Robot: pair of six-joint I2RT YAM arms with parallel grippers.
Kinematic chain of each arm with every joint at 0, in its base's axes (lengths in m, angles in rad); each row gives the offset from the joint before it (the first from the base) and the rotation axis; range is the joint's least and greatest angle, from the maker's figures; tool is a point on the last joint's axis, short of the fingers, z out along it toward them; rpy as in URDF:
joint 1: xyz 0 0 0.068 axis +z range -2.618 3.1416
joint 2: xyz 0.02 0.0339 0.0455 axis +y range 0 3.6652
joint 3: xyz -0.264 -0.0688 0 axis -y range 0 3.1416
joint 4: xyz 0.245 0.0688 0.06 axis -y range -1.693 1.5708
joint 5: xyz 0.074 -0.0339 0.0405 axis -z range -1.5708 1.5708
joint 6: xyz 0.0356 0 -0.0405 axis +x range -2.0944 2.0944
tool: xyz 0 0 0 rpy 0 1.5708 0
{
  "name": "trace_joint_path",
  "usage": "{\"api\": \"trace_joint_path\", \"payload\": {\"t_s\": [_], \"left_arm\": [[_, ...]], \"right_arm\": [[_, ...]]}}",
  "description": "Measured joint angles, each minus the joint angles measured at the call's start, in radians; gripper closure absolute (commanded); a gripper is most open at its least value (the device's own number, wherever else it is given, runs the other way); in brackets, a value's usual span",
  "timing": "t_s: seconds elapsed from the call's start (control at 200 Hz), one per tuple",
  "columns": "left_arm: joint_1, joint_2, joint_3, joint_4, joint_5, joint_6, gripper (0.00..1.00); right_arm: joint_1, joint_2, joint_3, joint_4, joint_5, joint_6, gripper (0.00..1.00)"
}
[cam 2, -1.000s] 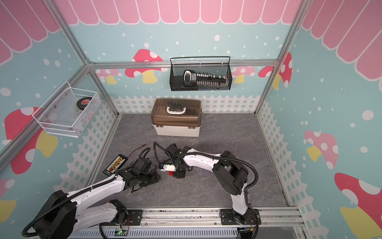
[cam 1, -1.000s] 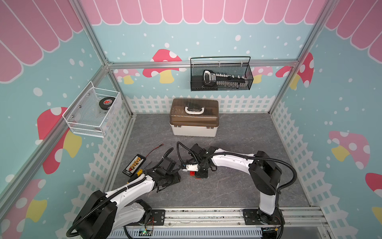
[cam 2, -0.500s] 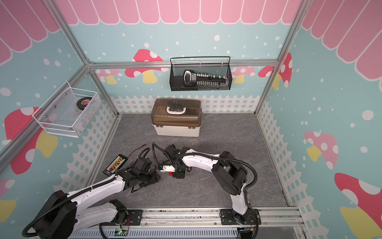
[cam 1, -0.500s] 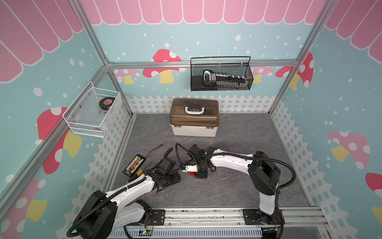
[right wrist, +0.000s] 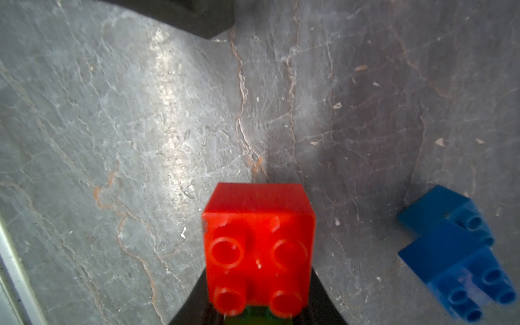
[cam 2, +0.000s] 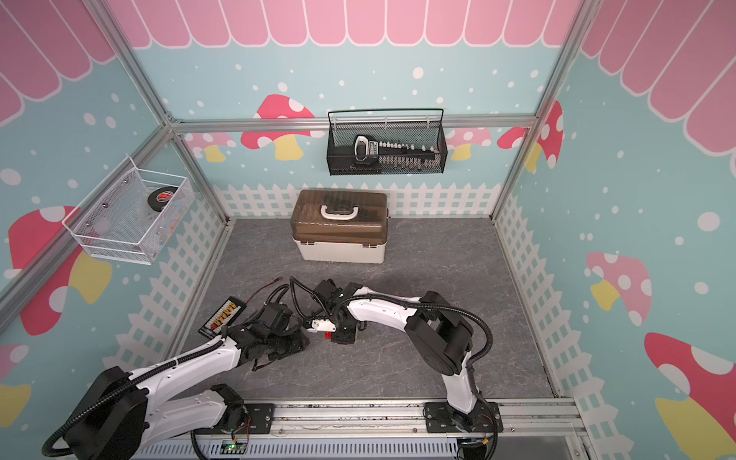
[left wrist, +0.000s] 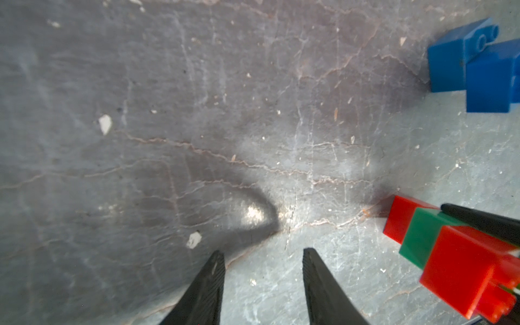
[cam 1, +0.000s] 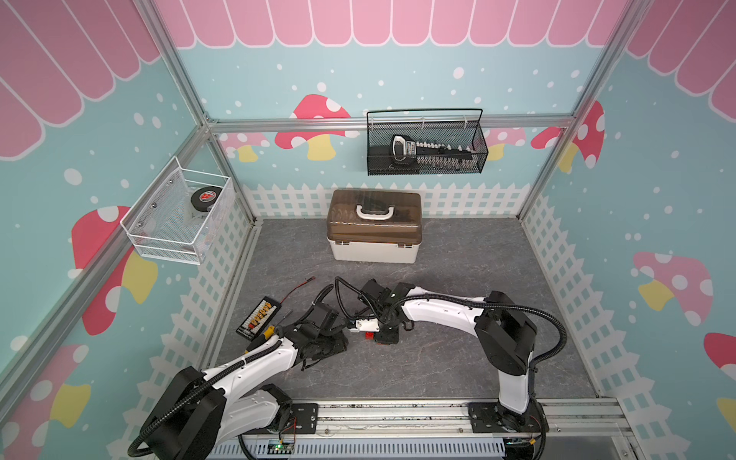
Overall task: Assemble the letter y with lego
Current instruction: Assemble the lego brick with the lego brick.
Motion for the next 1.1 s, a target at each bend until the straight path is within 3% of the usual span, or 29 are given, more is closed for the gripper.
{"api": "trace_joint_path", "payload": {"t_s": [1.101], "left_arm": [[0.004,0.008,0.000,0.018,0.004,0.001,0.53]], "right_arm": [[-0.011,-0.058,0.002,-0.009,-0.003,0.007,0.67]]}}
